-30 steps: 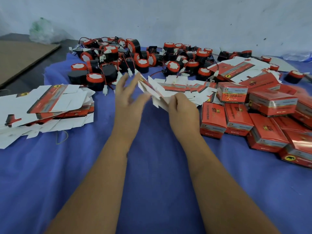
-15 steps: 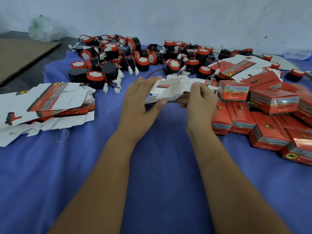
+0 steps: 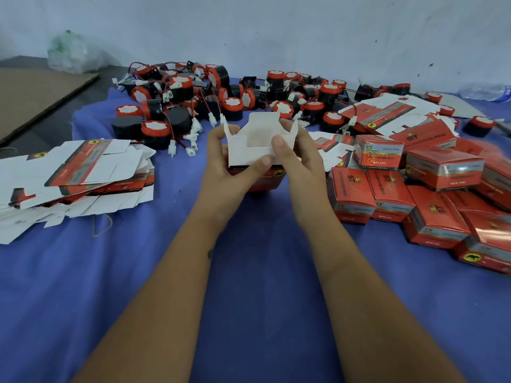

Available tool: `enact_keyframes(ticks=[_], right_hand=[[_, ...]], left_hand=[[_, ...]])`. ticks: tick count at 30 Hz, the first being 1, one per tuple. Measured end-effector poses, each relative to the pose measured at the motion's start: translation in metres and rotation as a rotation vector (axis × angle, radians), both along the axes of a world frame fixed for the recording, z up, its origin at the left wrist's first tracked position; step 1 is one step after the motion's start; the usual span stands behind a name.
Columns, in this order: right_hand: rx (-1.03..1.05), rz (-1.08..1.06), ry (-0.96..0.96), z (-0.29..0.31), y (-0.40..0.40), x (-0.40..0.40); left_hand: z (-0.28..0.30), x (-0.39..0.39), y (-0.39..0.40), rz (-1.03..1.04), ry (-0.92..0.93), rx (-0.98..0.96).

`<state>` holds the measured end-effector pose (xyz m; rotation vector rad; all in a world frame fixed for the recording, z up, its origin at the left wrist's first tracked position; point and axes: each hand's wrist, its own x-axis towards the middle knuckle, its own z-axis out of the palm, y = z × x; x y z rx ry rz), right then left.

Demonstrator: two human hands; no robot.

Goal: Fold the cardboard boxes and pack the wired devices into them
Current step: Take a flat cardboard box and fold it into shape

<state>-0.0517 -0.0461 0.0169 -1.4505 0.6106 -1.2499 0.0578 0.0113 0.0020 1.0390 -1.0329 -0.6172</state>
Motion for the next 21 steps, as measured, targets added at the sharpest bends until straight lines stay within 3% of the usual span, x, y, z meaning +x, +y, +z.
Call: enact_keyframes(ticks=[5, 12, 18, 21], right_hand=[[0.056, 0.004, 0.016, -0.002, -0.002, 0.000], [0.080, -0.023, 0.086, -0.010, -0.004, 0.002], [0.164, -0.037, 0.116, -0.015, -0.007, 0.004], [0.140, -0.032, 0.140, -0.016, -0.004, 0.005]], left_hand=[[0.002, 0.003, -0.004, -0.086, 0.225, 0.003], [-0.002, -0.002, -0.005, 0.024, 0.024, 0.007], [0.003, -0.004, -0.006, -0.076, 0.225, -0.011], [0.006, -0.004, -0.004, 0.049, 0.130, -0.037]])
